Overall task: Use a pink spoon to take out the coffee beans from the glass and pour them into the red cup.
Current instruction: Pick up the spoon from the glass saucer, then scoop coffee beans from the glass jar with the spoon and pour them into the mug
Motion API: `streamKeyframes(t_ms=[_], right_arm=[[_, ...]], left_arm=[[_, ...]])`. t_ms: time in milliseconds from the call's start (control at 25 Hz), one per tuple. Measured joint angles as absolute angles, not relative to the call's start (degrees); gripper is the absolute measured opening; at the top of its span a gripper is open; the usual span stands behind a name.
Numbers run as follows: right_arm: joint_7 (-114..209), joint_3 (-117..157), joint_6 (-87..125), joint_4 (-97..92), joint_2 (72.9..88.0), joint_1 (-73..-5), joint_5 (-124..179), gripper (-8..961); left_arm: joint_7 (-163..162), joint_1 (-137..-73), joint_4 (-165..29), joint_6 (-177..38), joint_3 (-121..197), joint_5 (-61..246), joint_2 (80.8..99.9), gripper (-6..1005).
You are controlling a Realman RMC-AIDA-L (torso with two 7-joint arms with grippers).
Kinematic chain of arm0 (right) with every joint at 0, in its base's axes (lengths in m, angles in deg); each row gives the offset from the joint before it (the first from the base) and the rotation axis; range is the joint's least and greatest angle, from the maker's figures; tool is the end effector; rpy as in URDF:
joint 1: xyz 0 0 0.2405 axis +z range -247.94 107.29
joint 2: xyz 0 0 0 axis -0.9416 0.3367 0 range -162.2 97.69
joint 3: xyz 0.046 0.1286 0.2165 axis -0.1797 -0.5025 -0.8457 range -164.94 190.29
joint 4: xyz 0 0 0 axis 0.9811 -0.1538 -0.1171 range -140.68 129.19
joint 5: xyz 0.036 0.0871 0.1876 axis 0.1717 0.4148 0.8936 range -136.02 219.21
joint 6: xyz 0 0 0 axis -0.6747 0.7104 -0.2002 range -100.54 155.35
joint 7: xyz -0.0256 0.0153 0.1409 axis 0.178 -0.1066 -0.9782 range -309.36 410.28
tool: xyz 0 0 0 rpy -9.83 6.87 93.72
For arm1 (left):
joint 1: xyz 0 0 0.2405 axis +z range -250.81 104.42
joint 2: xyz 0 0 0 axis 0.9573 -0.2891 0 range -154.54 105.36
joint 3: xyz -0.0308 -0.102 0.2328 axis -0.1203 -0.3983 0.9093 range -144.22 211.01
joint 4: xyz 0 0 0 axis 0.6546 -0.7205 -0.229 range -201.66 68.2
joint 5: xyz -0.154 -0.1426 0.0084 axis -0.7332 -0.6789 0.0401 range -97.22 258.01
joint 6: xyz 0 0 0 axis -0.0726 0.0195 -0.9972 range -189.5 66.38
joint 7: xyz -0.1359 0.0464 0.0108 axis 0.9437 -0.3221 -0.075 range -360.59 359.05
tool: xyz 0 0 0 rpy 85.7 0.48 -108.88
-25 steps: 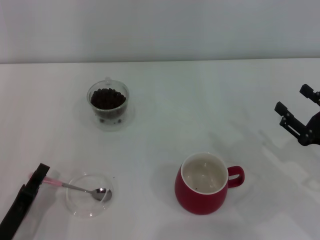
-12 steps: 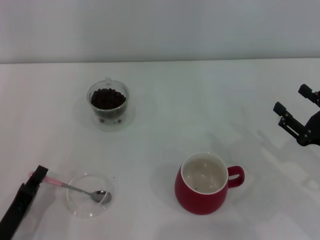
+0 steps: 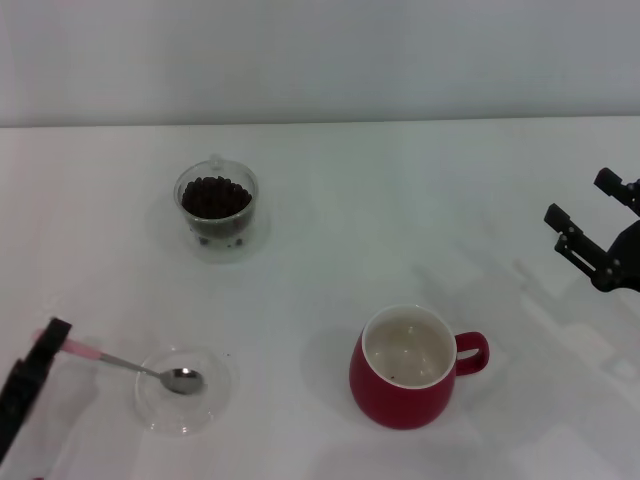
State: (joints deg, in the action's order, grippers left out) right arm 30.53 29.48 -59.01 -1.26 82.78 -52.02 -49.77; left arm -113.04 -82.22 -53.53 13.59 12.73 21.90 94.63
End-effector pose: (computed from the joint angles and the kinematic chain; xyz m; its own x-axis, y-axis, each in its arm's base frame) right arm 0.3523 0.2657 0.0140 0.7775 0.1090 -0.6194 -0.5113 -0.4639 -0.7234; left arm -0.3519 0.2138 -0.0611 -0.2575 0.2907 0.9215 0.9555 -0.0652 0.2875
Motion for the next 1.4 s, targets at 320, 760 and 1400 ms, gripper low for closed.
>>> streamKeyframes(t_ms=[320,760,1400], right_arm=[[32.9,29.2,-59.1,-2.6,82.81,-51.5,-49.7,740],[35.8,28.9,-60.3,-5.5,82.97,-50.5,-49.6,740],[36.0,29.3,-64.5,-8.3,83.06,-48.9,-50.0,740]], left_arm=[[-113.8,-84.1,-58.5,19.7,12.9,21.9,94.39,132],[-100.6,-97.2,-78.0,30.0,13.5,24.4,91.01,131],[-79.3,-112.7,-92.2,17.7,32.9,24.4,84.20,132]])
